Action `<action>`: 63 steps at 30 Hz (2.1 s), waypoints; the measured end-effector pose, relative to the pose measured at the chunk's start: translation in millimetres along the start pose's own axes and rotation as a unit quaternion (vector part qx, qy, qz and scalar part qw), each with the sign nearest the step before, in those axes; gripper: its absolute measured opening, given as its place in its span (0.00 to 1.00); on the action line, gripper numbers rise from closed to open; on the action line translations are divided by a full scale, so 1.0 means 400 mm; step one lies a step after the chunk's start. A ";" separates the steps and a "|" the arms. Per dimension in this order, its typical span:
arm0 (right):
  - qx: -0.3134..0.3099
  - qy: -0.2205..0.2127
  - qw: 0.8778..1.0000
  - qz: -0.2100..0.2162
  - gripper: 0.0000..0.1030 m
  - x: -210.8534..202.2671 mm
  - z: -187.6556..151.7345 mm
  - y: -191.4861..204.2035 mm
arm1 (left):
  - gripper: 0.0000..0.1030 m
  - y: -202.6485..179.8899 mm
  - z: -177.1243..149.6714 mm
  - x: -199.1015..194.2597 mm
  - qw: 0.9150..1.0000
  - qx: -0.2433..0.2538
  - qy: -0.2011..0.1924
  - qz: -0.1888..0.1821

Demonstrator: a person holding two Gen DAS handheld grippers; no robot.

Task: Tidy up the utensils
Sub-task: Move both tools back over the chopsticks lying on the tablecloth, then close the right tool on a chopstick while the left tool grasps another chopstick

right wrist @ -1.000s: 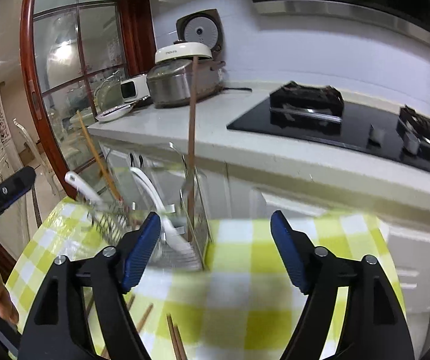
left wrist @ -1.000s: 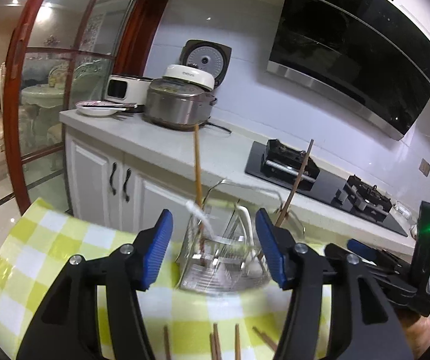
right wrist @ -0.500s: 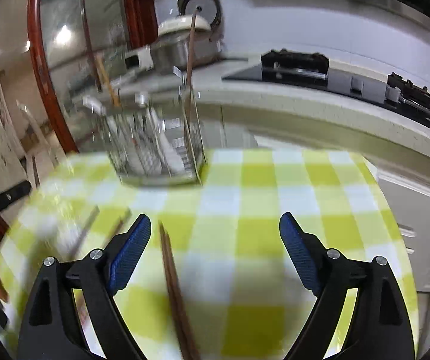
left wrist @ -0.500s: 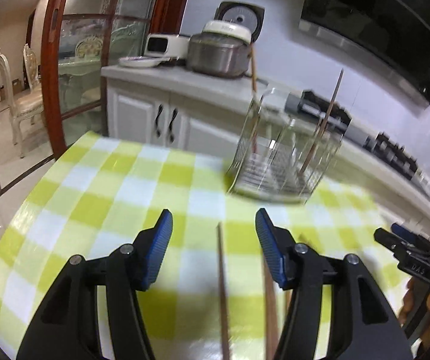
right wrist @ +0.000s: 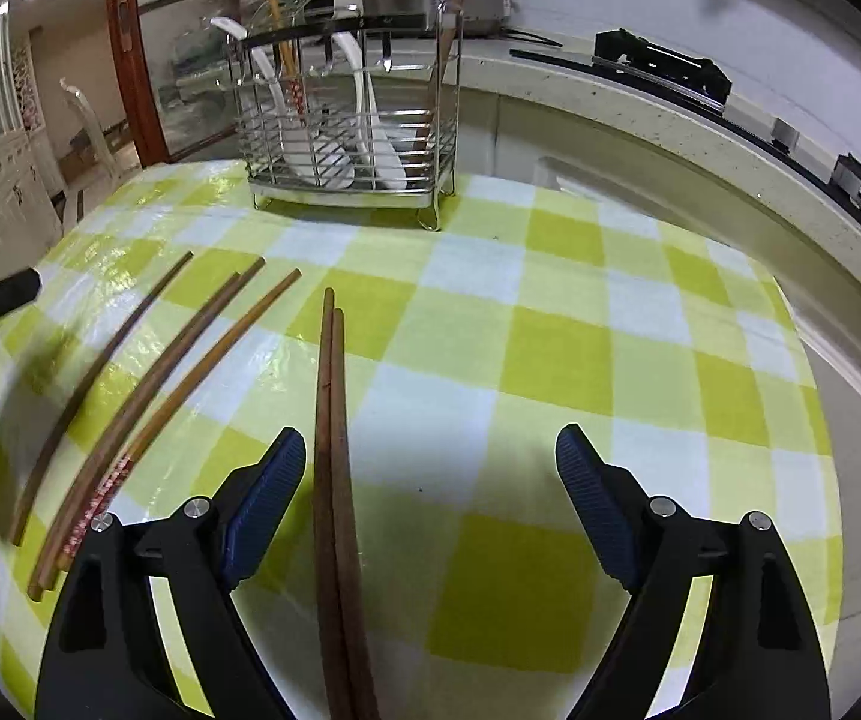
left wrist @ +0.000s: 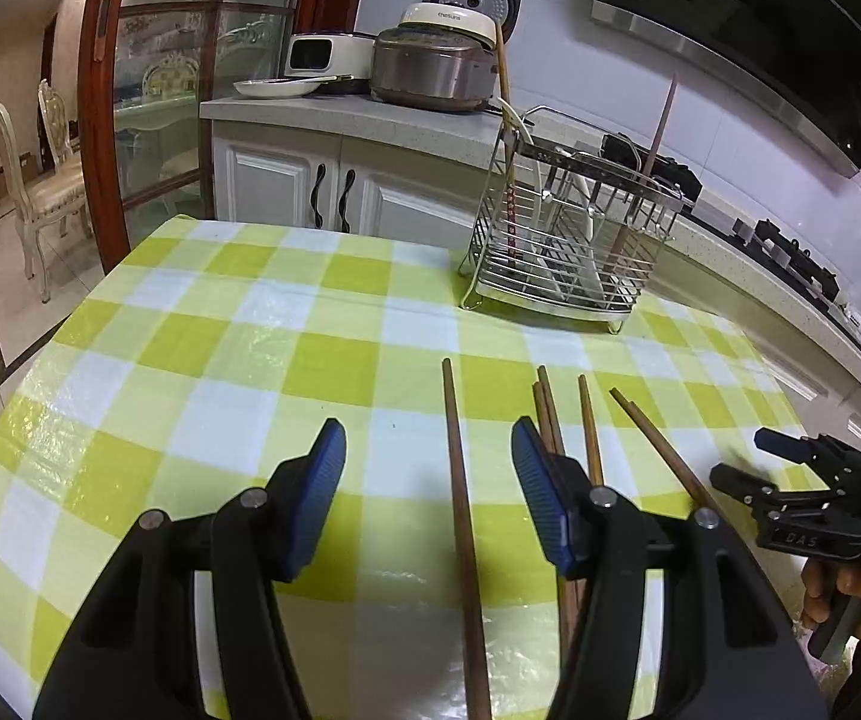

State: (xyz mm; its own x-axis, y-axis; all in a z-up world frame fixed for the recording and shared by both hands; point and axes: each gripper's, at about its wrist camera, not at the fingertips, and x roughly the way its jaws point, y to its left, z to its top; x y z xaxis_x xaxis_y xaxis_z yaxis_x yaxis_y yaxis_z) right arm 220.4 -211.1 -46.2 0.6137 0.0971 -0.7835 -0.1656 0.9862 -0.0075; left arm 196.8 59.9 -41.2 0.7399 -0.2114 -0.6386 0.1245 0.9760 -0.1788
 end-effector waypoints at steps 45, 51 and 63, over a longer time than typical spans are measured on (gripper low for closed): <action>-0.004 0.076 0.997 0.032 0.38 0.090 0.069 0.016 | 0.19 -0.088 0.035 0.251 0.980 0.101 0.167 0.046; -0.008 0.071 0.997 0.039 0.16 0.082 0.066 0.027 | 0.07 -0.085 0.038 0.251 0.979 0.108 0.168 0.043; 0.014 0.052 0.997 0.050 0.09 0.047 0.063 0.002 | 0.06 -0.083 0.053 0.178 0.986 0.091 0.139 0.025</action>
State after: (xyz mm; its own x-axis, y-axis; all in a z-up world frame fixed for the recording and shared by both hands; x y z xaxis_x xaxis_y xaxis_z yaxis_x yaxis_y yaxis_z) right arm 251.4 -205.2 -45.2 0.5121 0.1825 -0.8393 -0.1988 0.9758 0.0909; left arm 259.3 13.7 -65.0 0.5412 -0.1449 -0.8283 0.2278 0.9735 -0.0215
